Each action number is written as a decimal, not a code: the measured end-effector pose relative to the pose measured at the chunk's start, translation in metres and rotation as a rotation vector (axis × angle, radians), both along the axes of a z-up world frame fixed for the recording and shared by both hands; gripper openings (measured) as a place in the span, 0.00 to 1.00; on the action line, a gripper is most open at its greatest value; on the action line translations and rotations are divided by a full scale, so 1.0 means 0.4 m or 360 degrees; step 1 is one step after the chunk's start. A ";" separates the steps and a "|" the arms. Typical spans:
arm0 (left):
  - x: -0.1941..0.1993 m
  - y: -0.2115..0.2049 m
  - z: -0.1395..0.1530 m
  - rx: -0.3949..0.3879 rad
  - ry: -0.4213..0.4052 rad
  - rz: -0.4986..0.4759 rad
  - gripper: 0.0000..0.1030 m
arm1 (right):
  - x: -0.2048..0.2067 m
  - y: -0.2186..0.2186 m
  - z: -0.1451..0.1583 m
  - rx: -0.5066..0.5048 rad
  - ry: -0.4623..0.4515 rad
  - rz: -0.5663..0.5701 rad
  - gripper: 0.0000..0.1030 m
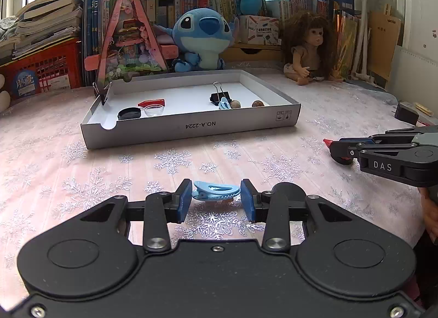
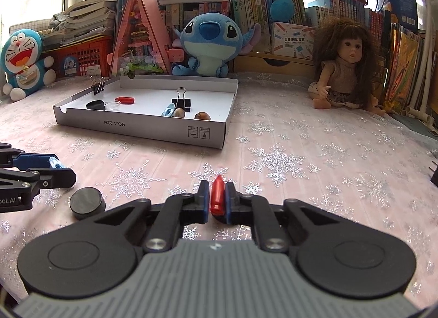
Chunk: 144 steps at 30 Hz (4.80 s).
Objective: Organize rigid objects
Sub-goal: 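Close the left gripper on the blue hair clip while the right gripper grasps the red crayon, then carry the blue hair clip and red crayon over the white tray, then open both grippers to drop the hair clip and crayon into the tray, then withdraw both grippers from the tray toward the flat black discs, then close the left gripper on a black disc while the right gripper grasps the other disc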
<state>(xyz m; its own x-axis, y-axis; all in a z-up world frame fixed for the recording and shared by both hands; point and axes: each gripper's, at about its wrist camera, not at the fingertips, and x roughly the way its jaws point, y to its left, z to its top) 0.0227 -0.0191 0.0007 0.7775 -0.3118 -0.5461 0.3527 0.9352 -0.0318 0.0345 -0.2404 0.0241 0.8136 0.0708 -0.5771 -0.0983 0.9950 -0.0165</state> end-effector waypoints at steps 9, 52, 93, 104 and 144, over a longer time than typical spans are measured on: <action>0.023 0.015 0.023 -0.0029 -0.0008 0.0058 0.35 | 0.006 0.006 0.017 0.0005 -0.0032 0.0015 0.13; 0.470 -0.060 0.015 -0.0070 0.0060 0.0322 0.35 | 0.428 0.054 0.001 0.0418 0.0172 -0.0075 0.13; 0.254 -0.027 0.073 -0.0085 -0.0004 0.0151 0.81 | 0.244 -0.005 0.086 0.0213 -0.0027 0.0077 0.73; 0.131 -0.024 0.055 -0.0127 0.0049 0.0026 0.81 | 0.118 -0.037 0.049 0.0037 -0.0035 0.0074 0.84; -0.042 -0.081 -0.040 -0.0002 -0.0071 -0.0091 0.65 | 0.008 0.008 -0.027 -0.0169 0.0017 0.0018 0.91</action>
<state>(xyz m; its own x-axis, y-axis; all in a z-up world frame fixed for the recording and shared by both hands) 0.0058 -0.0516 -0.0151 0.7818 -0.3571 -0.5111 0.4067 0.9134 -0.0162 0.0376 -0.2373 0.0133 0.8068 0.0178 -0.5905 -0.1102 0.9866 -0.1208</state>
